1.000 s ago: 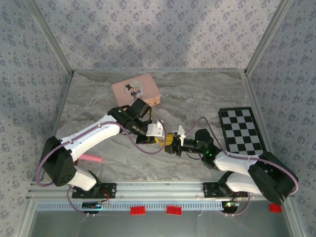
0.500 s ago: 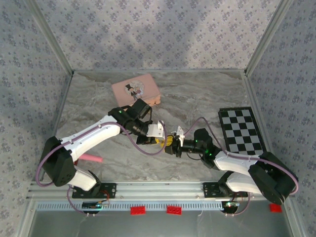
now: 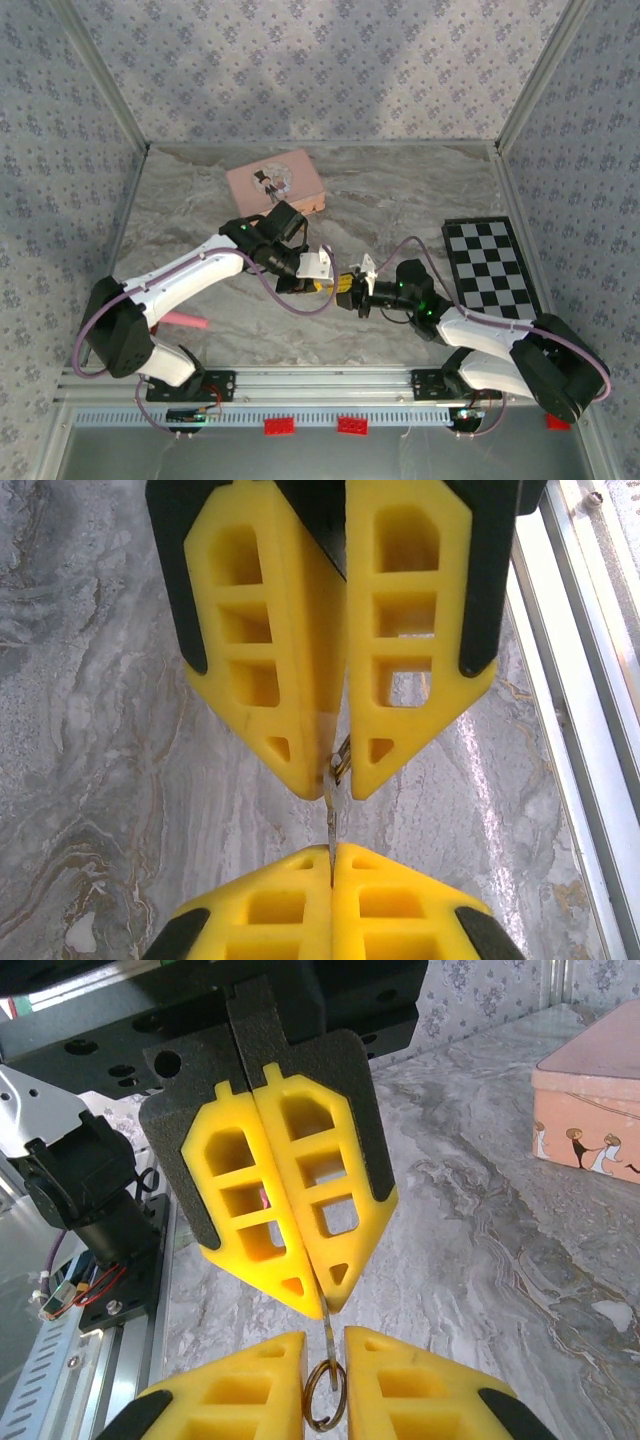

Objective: Unlock the padlock with the key

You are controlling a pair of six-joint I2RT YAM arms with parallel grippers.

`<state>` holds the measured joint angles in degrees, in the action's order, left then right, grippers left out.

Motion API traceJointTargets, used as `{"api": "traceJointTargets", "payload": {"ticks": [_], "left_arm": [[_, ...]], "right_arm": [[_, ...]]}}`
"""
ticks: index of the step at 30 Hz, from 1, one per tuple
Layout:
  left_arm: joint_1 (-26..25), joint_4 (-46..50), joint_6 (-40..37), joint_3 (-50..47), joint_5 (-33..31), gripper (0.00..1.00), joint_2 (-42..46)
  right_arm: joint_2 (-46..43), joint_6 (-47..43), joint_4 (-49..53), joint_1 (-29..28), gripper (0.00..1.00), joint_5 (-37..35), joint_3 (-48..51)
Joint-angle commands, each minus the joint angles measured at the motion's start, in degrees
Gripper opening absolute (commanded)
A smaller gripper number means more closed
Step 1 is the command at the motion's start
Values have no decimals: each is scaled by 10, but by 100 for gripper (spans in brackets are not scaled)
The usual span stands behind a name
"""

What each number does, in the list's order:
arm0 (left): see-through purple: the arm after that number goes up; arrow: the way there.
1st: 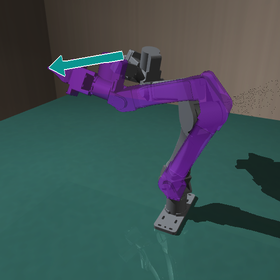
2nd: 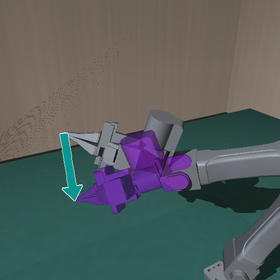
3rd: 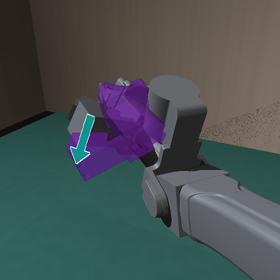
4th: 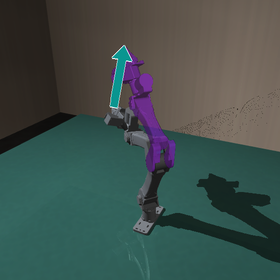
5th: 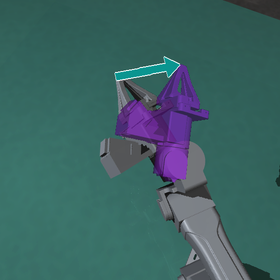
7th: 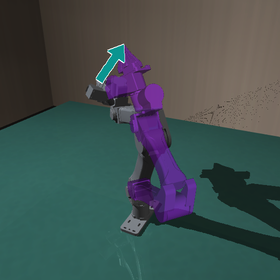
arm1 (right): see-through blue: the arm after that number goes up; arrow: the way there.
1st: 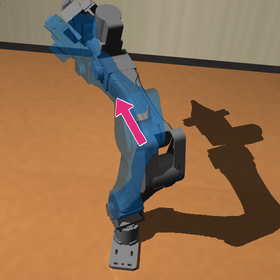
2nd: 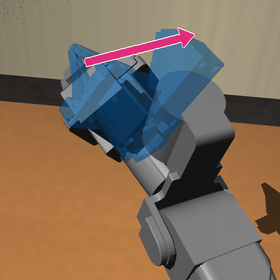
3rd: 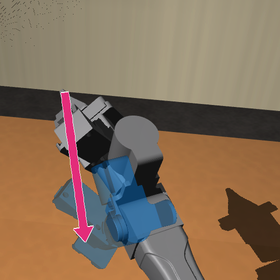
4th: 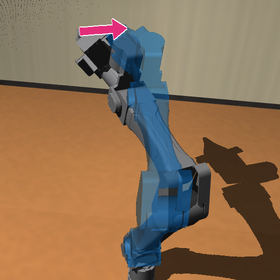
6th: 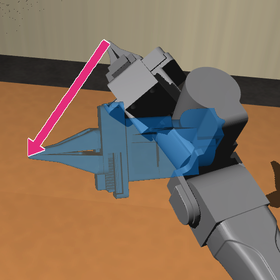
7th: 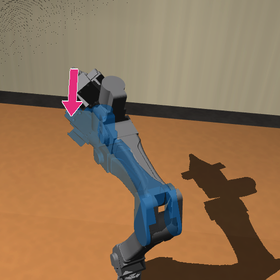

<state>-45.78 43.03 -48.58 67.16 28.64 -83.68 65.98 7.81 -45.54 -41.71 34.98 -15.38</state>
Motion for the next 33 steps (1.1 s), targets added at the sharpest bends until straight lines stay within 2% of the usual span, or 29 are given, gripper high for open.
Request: {"api": "traceJointTargets", "payload": {"ticks": [1,9,18,27,33], "left_arm": [[-2,-11,-3,-6,3,0,22],[-2,-13,-1,-7,7,0,22],[-3,-13,0,-9,8,0,23],[-2,-22,1,-11,12,0,24],[-3,-38,6,-21,16,0,33]], "right_arm": [[-9,-11,8,0,17,5,-3],[-4,-10,5,-6,19,4,-11],[4,-10,2,-6,11,9,-15],[7,-7,4,-7,8,16,-18],[16,-4,-2,-13,15,15,-21]]}}
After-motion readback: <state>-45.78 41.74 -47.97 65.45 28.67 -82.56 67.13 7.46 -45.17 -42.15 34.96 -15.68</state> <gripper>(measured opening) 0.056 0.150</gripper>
